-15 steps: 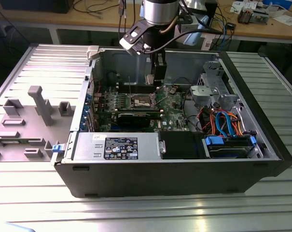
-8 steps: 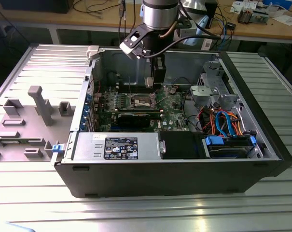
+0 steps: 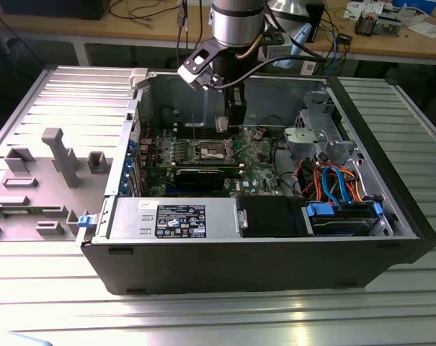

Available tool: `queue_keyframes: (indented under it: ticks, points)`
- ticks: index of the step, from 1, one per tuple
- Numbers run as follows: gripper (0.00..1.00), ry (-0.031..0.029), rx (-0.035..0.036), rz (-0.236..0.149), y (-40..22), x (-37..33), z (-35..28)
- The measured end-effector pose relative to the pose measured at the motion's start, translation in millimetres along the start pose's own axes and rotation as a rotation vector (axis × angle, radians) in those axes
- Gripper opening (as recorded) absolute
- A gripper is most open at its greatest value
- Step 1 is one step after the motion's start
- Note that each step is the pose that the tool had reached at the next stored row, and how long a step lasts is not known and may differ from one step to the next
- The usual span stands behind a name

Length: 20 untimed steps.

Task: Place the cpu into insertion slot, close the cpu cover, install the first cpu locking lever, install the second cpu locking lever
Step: 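Place the cpu into insertion slot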

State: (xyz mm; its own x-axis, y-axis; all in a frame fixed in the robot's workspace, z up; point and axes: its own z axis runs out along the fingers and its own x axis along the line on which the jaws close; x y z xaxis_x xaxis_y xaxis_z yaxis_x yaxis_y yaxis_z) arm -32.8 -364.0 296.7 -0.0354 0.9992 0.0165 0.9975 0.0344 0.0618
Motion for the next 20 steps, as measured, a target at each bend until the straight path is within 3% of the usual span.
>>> queue_keyframes:
  ticks: [3, 9, 10, 11, 12, 16, 20]
  points:
    - [0.54, -0.0001, -0.0002, 0.001, -7.4, 2.3, 2.6]
    - [0.54, 0.0023, -0.0003, 0.003, -11.7, 5.3, 8.4]
    - [0.54, 0.0039, -0.0002, 0.004, -12.0, 5.3, 9.4]
    - [0.54, 0.0108, -0.0005, 0.007, -12.6, 5.3, 9.7]
    - [0.54, 0.0138, -0.0008, 0.008, -12.9, 5.4, 10.1]
    - [0.54, 0.0124, -0.0013, 0.035, -13.7, 5.4, 14.1]
    - [0.54, 0.0118, -0.0015, 0.041, -14.0, 5.3, 14.3]
